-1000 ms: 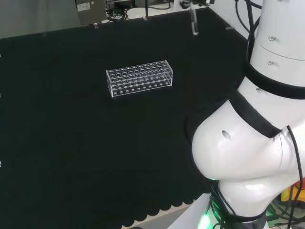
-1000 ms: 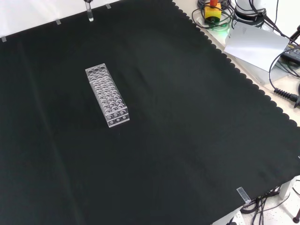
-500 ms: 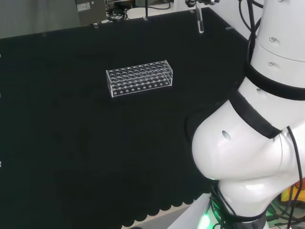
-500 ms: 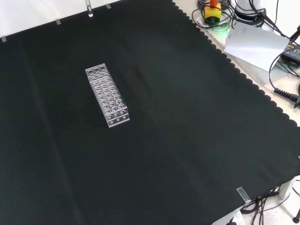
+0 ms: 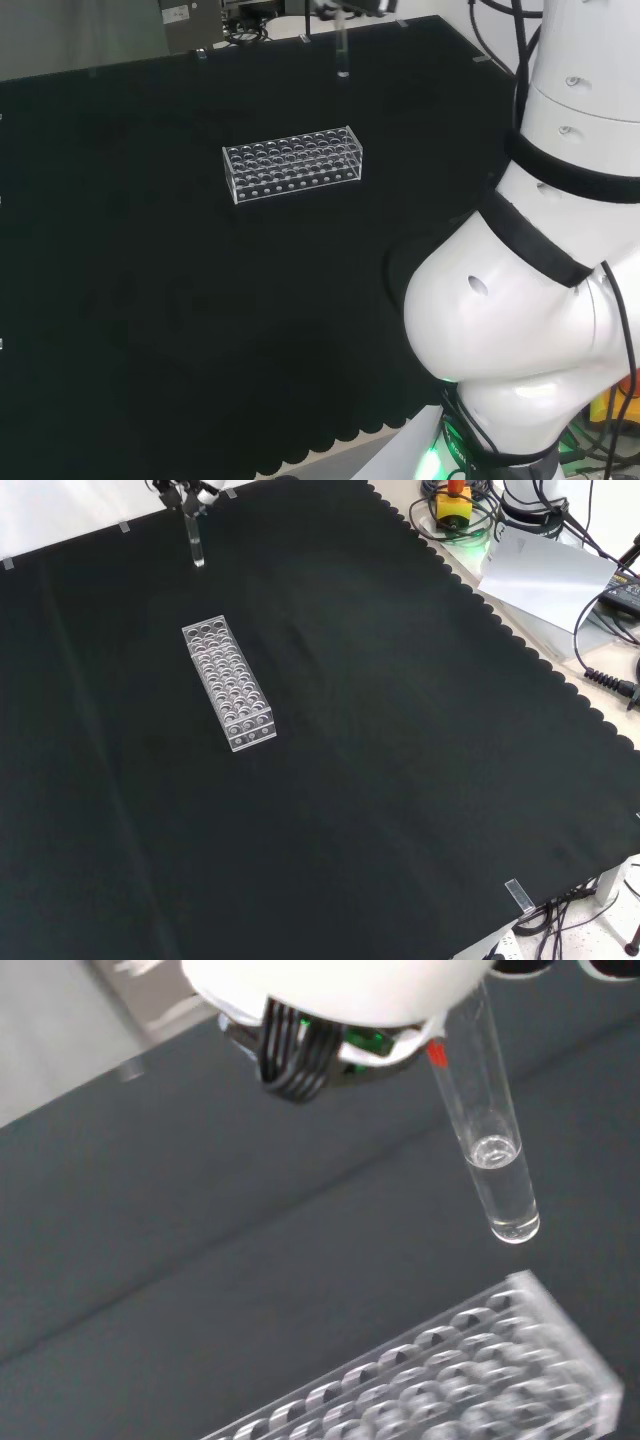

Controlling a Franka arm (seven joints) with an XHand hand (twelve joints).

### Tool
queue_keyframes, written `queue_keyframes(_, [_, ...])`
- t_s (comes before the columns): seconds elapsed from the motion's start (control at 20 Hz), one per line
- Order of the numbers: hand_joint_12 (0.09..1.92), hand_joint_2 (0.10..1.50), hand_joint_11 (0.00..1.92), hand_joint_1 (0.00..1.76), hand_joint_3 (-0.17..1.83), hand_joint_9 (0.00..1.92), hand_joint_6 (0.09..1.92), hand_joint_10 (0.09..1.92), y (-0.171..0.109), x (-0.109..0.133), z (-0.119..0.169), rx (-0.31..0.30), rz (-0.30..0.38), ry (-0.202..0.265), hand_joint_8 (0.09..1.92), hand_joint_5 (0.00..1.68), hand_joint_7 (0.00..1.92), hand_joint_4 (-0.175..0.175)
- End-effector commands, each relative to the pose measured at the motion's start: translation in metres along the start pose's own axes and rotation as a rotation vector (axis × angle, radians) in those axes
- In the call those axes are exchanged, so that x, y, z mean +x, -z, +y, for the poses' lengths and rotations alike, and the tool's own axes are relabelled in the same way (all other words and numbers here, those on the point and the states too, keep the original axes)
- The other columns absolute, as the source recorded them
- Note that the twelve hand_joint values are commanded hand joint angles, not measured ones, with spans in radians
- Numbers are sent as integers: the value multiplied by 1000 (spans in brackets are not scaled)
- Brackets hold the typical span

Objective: Shake the test tube.

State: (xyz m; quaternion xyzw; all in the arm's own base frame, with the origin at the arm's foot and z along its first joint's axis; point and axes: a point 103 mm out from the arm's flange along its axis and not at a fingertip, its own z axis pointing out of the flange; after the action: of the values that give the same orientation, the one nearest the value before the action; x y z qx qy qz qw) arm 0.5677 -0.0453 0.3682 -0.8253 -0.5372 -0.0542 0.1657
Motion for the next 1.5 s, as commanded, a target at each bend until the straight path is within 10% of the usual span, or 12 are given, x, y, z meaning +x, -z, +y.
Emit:
queue_keyframes(0.05, [835, 666, 1228, 1227, 607, 1620, 530, 522, -14, 61, -18, 42, 56, 163, 449, 1333, 1744, -175])
queue_keyframes(0.6, [836, 666, 1229, 1227, 608, 1620, 530, 523, -5, 33, -10, 21, 24, 125, 449, 1333, 1743, -175])
queue_keyframes(1.5, [837, 665, 1230, 1227, 609, 1621, 531, 525, 42, -115, 21, -92, -112, -237, 450, 1333, 1743, -175])
